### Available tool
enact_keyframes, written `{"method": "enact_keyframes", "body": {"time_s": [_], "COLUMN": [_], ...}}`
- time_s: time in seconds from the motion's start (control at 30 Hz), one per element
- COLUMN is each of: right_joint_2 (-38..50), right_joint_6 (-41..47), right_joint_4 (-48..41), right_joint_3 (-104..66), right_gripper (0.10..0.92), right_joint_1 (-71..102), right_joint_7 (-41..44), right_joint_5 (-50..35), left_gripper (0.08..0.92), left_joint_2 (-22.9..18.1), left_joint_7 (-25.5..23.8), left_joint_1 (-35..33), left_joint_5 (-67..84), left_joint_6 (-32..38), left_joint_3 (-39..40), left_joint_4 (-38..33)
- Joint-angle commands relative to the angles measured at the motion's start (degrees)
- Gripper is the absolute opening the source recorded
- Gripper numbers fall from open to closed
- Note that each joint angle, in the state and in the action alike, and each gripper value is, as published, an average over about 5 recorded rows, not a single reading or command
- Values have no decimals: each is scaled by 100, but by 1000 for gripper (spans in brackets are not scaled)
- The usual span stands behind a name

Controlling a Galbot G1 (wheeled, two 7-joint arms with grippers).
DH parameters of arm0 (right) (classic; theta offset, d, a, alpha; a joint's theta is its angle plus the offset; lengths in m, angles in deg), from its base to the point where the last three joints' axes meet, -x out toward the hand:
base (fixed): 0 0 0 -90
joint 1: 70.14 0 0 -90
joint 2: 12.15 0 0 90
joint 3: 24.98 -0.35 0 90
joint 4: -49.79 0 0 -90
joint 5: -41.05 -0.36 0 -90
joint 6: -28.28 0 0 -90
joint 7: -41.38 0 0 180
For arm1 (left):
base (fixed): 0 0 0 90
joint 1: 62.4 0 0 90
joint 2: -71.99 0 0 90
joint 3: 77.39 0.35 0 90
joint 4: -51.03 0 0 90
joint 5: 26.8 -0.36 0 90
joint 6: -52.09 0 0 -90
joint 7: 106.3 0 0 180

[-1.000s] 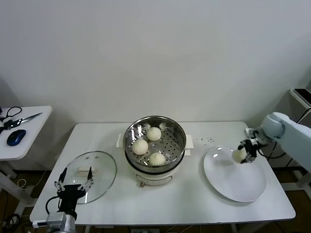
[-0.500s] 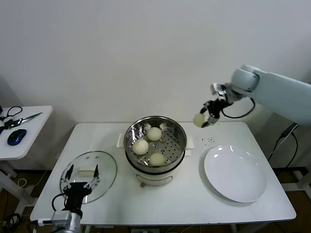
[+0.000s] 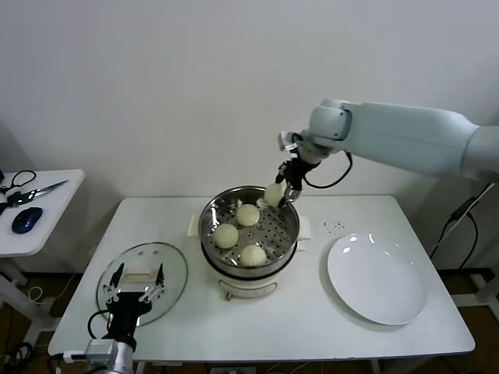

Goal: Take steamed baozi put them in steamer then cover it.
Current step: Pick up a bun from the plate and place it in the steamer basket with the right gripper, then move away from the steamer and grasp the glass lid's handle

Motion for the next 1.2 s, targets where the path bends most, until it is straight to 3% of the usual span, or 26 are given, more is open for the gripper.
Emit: {"method": "enact_keyframes", "body": {"time_s": [0.03, 0.6, 0.87, 1.2], "right_joint_2": [-647, -538, -347, 631], "right_joint_6": [231, 274, 301, 45], "right_joint_4": [85, -55, 12, 513], "right_joint_3": [419, 428, 138, -417], "right_gripper": [657, 670, 809, 823], "right_joint_1": [428, 858, 709, 282], "right_joint_7": [-388, -364, -283, -46], "right_joint_5": [-144, 260, 338, 648], "left_gripper": [823, 823, 823, 823], "left_joint_2": [3, 19, 37, 63], "left_joint_7": [-4, -12, -11, -10], "left_joint_1": [-8, 91, 145, 129], "left_joint_5": [58, 136, 115, -17], "left_joint_6": [-10, -34, -78, -47], "left_joint_3": [17, -57, -43, -57], "left_joint_4": [0, 98, 94, 58]}}
